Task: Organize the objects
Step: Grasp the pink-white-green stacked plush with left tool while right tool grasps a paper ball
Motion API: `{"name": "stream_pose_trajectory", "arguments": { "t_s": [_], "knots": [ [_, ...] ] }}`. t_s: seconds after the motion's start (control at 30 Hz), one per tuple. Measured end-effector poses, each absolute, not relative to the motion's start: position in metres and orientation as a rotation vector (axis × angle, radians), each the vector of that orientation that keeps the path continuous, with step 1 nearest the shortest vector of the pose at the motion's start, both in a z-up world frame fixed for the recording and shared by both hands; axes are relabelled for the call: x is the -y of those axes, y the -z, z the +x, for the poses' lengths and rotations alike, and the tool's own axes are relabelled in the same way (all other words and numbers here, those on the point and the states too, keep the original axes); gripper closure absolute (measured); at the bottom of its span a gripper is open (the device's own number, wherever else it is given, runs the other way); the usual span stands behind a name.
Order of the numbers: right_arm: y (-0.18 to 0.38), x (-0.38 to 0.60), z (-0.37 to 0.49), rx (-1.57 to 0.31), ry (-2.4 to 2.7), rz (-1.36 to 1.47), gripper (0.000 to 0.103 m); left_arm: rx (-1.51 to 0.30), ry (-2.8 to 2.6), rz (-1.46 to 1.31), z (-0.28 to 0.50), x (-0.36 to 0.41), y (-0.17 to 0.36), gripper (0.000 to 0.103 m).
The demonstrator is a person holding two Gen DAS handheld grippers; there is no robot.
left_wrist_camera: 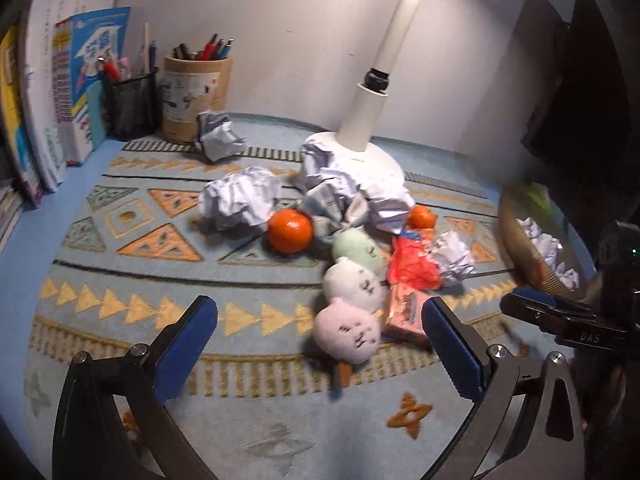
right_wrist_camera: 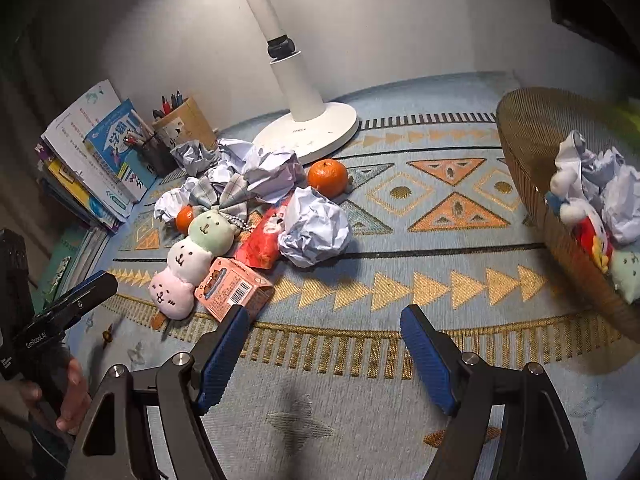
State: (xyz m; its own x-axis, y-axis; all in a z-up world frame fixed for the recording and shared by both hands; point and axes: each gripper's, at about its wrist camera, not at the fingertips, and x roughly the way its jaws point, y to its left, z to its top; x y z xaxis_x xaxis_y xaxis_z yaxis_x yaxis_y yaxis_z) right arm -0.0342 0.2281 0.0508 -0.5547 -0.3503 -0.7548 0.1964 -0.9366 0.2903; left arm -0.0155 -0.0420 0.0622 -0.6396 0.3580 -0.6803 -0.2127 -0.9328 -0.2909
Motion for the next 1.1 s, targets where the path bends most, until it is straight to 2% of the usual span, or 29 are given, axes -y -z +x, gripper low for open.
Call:
{"name": "stream_pose_trajectory", "arguments": {
  "t_s": [0.1, 0.17, 0.23, 0.4, 0.47, 0.5, 0.57, 0.6, 0.73, 0.9, 1.1],
  "knots": [
    [-0.06, -0.215, -0.052, 0.208, 2.51, 1.231, 0.026, 0.237, -2.524, -1.153, -0.038, 0.027, -0.053, 0.003],
    [-0.052, -0.207, -0.064, 0.143, 2.555, 1.211, 0.026, 0.251, -2.467, -1.211, -0.052, 0.021, -0.039, 0.015],
    [-0.041, -0.201, -0.074, 0.09, 2.592, 1.208, 0.026, 0.295, -2.413, -1.256, -0.063, 0.017, -0.027, 0.02],
    [-0.016, -0.206, -0.091, 0.2, 2.553, 1.226, 0.026, 0.244, -2.383, -1.282, -0.067, 0.002, -0.012, 0.026],
    [-0.011, -0.206, -0.096, 0.211, 2.52, 1.255, 0.037, 0.223, -2.389, -1.274, -0.065, -0.002, -0.012, 0.029],
    [-0.012, -0.206, -0.096, 0.217, 2.51, 1.246, 0.043, 0.229, -2.38, -1.275, -0.066, -0.002, -0.011, 0.04],
    [-0.011, -0.205, -0.094, 0.208, 2.522, 1.249, 0.048, 0.216, -2.394, -1.272, -0.065, -0.004, -0.011, 0.049],
    [-0.011, -0.205, -0.094, 0.202, 2.528, 1.251, 0.05, 0.213, -2.392, -1.276, -0.066, -0.005, -0.01, 0.063],
    [-0.018, -0.207, -0.086, 0.203, 2.565, 1.173, 0.052, 0.195, -2.423, -1.266, -0.063, -0.004, -0.012, 0.065],
    [-0.034, -0.221, -0.061, 0.243, 2.6, 1.11, 0.052, 0.305, -2.434, -1.171, -0.031, 0.019, -0.038, 0.065],
    [-0.045, -0.229, -0.002, 0.201, 2.581, 1.107, 0.052, 0.228, -2.467, -1.203, 0.022, 0.036, -0.039, 0.065]
  ]
}}
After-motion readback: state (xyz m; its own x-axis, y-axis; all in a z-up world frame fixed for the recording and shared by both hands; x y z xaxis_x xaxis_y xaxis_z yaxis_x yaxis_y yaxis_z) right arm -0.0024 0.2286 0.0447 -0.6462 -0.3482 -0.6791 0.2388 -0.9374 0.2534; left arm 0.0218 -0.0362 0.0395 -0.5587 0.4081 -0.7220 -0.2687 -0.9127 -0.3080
